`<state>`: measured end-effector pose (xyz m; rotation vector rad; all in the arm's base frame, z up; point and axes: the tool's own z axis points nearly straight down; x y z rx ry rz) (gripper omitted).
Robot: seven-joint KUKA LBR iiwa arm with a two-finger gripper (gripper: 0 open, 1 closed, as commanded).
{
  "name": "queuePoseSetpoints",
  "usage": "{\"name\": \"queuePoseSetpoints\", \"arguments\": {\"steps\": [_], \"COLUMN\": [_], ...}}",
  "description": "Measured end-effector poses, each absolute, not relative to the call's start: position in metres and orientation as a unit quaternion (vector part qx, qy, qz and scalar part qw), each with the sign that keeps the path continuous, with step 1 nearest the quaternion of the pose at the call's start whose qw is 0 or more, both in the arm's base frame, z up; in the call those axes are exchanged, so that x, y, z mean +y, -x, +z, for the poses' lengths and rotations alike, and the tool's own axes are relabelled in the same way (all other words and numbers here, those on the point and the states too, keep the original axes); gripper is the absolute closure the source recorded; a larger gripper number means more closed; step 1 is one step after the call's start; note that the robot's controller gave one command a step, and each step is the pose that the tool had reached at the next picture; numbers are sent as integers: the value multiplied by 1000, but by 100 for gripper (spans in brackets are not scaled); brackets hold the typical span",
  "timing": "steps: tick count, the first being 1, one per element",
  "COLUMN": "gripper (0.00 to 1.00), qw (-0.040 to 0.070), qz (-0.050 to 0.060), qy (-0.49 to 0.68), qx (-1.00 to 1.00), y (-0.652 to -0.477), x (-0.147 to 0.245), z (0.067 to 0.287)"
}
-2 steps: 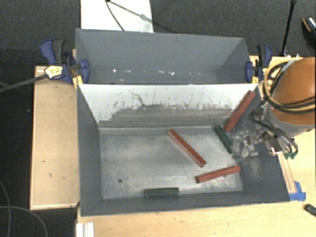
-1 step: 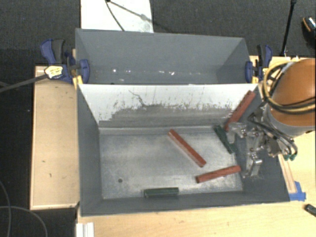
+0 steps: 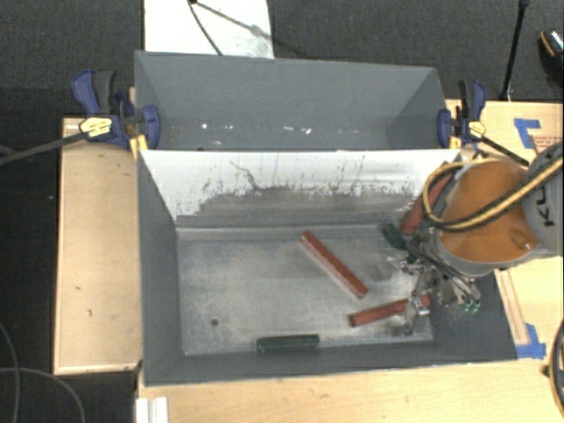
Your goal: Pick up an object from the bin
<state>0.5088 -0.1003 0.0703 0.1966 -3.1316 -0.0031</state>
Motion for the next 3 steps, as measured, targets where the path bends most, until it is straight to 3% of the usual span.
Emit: {"name": "queuePoseSetpoints", "arguments": {"steps": [1,2,3], "gripper": [100,100,0], "qw": [-2,-5,-1], "qz": [0,2,0], "qy": [-62,-167,-164], "qx": [-998,-986,-986], "y": [-511,-528,-527], "x": [-100,-93,-93], "z": [75,249,244]}}
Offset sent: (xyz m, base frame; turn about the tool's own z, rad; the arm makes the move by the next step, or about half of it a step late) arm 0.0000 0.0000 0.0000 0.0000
